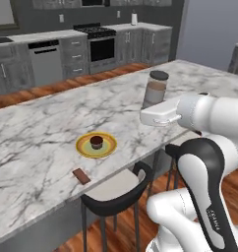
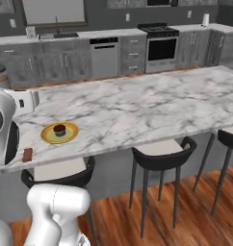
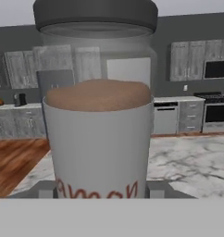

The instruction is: Take the cinnamon bottle from the cabinet and place it on the dining table, next to the plate with the cupcake. Then take the chocolate from the dining counter and place it on the cupcake plate.

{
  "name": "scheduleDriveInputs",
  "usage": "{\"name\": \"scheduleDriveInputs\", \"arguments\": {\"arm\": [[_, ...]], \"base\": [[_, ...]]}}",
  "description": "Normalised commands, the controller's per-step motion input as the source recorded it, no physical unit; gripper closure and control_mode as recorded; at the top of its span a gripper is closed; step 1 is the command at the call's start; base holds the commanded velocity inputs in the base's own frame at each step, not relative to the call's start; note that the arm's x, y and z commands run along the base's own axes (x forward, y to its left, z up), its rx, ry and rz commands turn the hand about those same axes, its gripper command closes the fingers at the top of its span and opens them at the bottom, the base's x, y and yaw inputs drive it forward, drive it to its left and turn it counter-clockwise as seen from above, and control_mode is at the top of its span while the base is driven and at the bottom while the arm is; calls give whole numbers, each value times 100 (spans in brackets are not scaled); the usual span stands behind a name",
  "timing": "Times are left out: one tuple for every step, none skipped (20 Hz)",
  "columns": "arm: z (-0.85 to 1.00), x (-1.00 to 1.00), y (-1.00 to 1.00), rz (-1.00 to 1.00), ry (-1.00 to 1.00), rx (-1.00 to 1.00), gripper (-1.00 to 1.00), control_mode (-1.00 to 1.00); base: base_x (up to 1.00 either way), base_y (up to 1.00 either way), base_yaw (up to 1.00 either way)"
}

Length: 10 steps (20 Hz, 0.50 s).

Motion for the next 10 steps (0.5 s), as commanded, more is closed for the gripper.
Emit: {"name": "scheduleDriveInputs", "arguments": {"arm": [[0,0,0,0,0,0,100,100],[0,0,0,0,0,0,100,100],[0,0,0,0,0,0,100,100],[0,0,0,0,0,0,100,100],[0,0,0,0,0,0,100,100],[0,0,0,0,0,0,100,100],[0,0,0,0,0,0,100,100],[0,0,0,0,0,0,100,100],[0,0,0,0,0,0,100,100],[0,0,0,0,0,0,100,100]], "base": [[10,-54,31],[12,-55,29],[12,-55,29],[13,-55,28],[13,-56,28],[12,-58,27],[9,-61,25],[8,-61,26],[5,-61,26],[5,-59,28]]}}
